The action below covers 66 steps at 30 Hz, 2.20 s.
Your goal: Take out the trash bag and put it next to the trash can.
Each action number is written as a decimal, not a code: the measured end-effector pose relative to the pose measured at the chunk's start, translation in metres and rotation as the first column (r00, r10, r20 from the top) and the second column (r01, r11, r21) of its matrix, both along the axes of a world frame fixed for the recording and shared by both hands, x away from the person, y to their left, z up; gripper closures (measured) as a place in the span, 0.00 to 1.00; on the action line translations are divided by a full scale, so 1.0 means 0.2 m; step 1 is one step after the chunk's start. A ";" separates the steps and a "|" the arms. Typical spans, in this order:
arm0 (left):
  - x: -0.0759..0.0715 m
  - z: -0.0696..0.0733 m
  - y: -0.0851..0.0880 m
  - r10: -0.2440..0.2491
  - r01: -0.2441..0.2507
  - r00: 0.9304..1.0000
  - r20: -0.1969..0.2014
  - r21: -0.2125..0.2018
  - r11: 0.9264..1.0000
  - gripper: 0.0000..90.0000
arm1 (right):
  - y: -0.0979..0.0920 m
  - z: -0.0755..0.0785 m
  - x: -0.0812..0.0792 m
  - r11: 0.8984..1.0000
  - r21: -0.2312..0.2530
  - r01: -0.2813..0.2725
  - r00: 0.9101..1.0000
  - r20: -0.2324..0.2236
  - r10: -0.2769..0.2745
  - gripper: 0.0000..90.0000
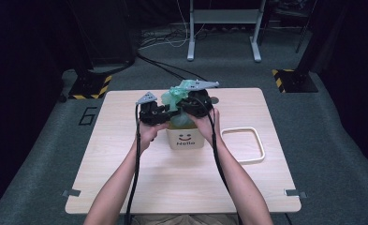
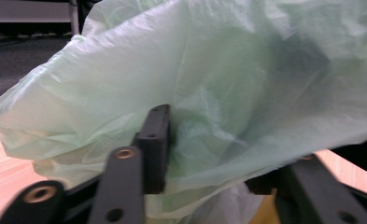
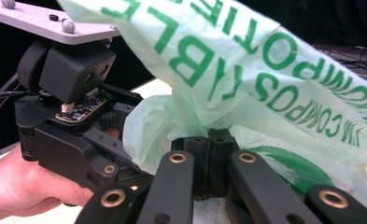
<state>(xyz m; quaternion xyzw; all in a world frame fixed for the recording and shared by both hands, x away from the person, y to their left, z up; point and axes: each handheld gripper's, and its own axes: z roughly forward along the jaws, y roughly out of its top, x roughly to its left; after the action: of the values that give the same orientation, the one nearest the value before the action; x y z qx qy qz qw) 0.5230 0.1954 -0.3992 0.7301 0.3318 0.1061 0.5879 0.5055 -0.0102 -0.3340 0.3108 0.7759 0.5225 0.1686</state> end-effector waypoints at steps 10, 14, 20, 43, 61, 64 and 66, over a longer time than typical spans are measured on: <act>0.00 -0.03 -0.01 -0.010 0.011 1.000 0.018 -0.046 0.999 0.98 | -0.02 -0.02 0.00 1.000 -0.001 0.009 1.000 -0.018 -0.009 1.00; -0.01 -0.02 -0.02 -0.003 0.004 1.000 0.030 -0.034 0.999 0.99 | -0.03 -0.02 0.00 1.000 -0.007 0.026 0.999 -0.024 -0.026 0.99; -0.02 -0.01 -0.03 0.011 -0.010 0.999 0.041 -0.029 1.000 1.00 | -0.07 -0.02 -0.01 0.999 -0.010 0.043 0.998 -0.039 -0.044 0.84; -0.05 0.11 0.01 0.034 -0.034 0.994 0.105 -0.002 0.999 1.00 | -0.38 -0.28 -0.31 0.993 -0.060 0.106 0.986 -0.123 -0.112 0.02; -0.07 0.19 0.01 0.036 -0.042 0.990 0.138 0.038 0.998 1.00 | -0.28 -0.96 -0.54 0.964 -0.240 0.115 0.959 -0.225 -0.170 0.00; -0.07 0.22 0.01 0.042 -0.047 0.989 0.142 0.035 0.998 1.00 | -0.27 -0.97 -0.54 0.963 -0.249 0.106 0.961 -0.224 -0.163 0.00; -0.08 0.24 0.01 0.045 -0.051 0.988 0.149 0.036 0.998 1.00 | -0.26 -0.97 -0.53 0.954 -0.273 0.122 0.959 -0.215 -0.184 0.00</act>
<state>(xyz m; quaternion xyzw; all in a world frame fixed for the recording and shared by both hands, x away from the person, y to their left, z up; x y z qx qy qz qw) 0.5074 0.1978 -0.3516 0.7237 0.3025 0.1806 0.5934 0.3993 -0.0619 -0.5290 0.4062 0.8251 0.3616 0.1532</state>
